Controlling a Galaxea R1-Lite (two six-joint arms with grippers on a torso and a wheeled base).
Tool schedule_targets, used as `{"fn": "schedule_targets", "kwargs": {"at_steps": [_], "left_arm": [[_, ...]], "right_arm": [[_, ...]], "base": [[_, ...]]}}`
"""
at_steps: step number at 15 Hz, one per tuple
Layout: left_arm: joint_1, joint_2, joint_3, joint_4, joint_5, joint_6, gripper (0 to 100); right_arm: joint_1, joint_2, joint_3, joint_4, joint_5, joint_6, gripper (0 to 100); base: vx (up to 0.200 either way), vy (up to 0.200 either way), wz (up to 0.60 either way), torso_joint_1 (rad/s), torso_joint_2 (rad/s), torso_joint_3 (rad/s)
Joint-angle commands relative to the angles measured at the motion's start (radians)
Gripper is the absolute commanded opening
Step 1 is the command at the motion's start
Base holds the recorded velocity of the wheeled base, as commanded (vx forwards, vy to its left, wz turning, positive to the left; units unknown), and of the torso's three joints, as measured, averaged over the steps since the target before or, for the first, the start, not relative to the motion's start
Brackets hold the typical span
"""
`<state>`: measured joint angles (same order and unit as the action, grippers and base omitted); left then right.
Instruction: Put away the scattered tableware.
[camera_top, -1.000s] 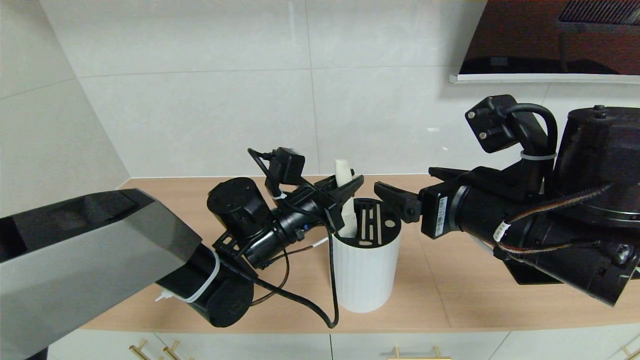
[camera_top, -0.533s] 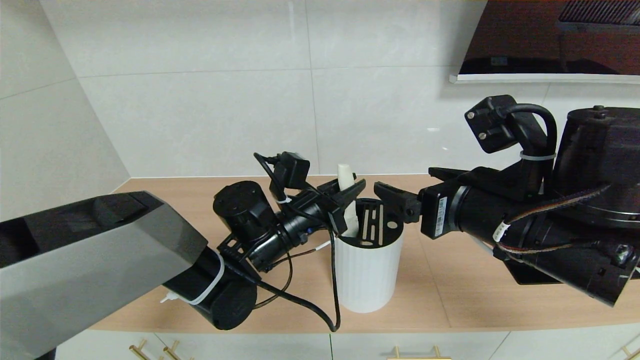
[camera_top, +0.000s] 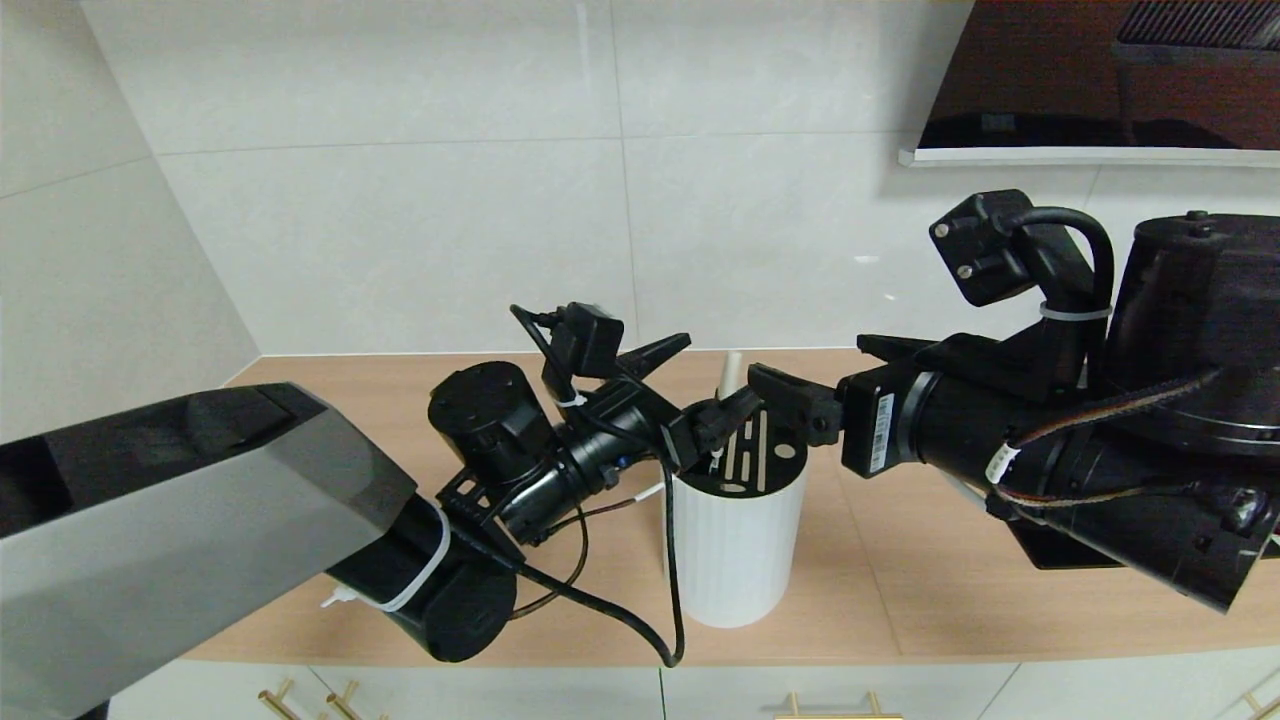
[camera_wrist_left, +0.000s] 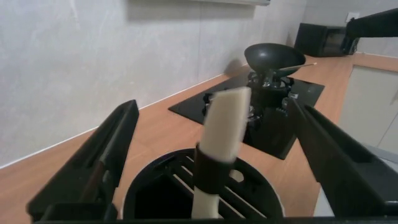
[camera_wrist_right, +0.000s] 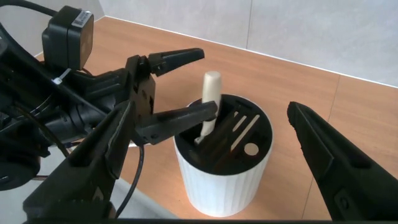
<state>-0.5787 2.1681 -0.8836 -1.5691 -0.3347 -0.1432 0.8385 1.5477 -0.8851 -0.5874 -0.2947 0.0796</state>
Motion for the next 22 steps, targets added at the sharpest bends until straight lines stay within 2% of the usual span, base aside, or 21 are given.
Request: {"fn": "schedule_targets", "kwargs": {"at_steps": [1,3,5,8,10,11,13,14,15,16,17,18,19,20,21,22], "left_arm": [[-0.001,-0.030,0.002,-0.002,0.000,-0.001,100],[0.002,-0.131,0.014,-0.002,0.005,-0.004,100],[0.025,-0.286,0.066,-0.002,0.008,-0.007,100],[0.048,-0.554,0.180,-0.002,0.009,-0.027,100],[0.048,-0.666,0.315,-0.002,0.029,-0.052,100],[0.053,-0.732,0.448,-0.002,0.052,-0.055,100],[0.092,-0.857,0.621,-0.002,0.066,-0.056,100],[0.114,-0.932,0.672,-0.002,0.072,-0.059,100],[0.146,-0.999,0.716,0.008,0.079,-0.072,100],[0.208,-1.102,0.769,0.067,0.080,-0.075,100],[0.244,-1.191,0.798,0.133,0.079,-0.075,100],[0.266,-1.286,0.815,0.210,0.077,-0.076,100],[0.289,-1.439,0.828,0.359,0.075,-0.076,100],[0.293,-1.470,0.828,0.391,0.075,-0.078,100],[0.323,-1.746,0.807,0.707,0.062,-0.099,100],[0.347,-1.894,0.762,0.910,0.032,-0.111,100]], "right_arm": [[0.001,0.002,0.000,-0.002,0.000,0.000,100],[-0.007,-0.001,-0.002,-0.008,-0.001,0.002,100],[-0.032,-0.050,0.006,-0.008,-0.018,0.002,100],[-0.113,-0.227,0.118,-0.008,-0.024,0.005,100],[-0.147,-0.403,0.249,0.000,-0.032,0.000,100],[-0.197,-0.537,0.341,0.008,-0.032,-0.009,100],[-0.343,-0.733,0.453,0.049,-0.027,-0.023,100],[-0.424,-0.842,0.492,0.104,-0.023,-0.023,100],[-0.467,-0.945,0.506,0.166,-0.021,-0.023,100],[-0.490,-1.089,0.499,0.273,-0.021,-0.041,100],[-0.501,-1.184,0.486,0.363,-0.027,-0.070,100],[-0.513,-1.259,0.480,0.446,-0.031,-0.084,100],[-0.527,-1.350,0.465,0.551,-0.034,-0.084,100],[-0.529,-1.364,0.463,0.566,-0.035,-0.084,100],[-0.552,-1.445,0.460,0.653,-0.066,-0.086,100],[-0.579,-1.454,0.462,0.664,-0.075,-0.084,100]], "base": [[0.000,0.000,0.00,0.000,0.00,0.000],[0.000,0.000,0.00,0.000,0.00,0.000],[0.000,0.000,0.00,0.000,0.00,0.000],[0.000,0.000,0.00,0.000,0.00,0.000],[0.000,0.000,0.00,0.000,0.00,0.000],[0.000,0.000,0.00,0.000,0.00,0.000],[0.000,0.000,0.00,0.000,0.00,0.000],[0.000,0.000,0.00,0.000,0.00,0.000],[0.000,0.000,0.00,0.000,0.00,0.000],[0.000,0.000,0.00,0.000,0.00,0.000],[0.000,0.000,0.00,0.000,0.00,0.000],[0.000,0.000,0.00,0.000,0.00,0.000],[0.000,0.000,0.00,0.000,0.00,0.000],[0.000,0.000,0.00,0.000,0.00,0.000],[0.000,0.000,0.00,0.000,0.00,0.000],[0.000,0.000,0.00,0.000,0.00,0.000]]}}
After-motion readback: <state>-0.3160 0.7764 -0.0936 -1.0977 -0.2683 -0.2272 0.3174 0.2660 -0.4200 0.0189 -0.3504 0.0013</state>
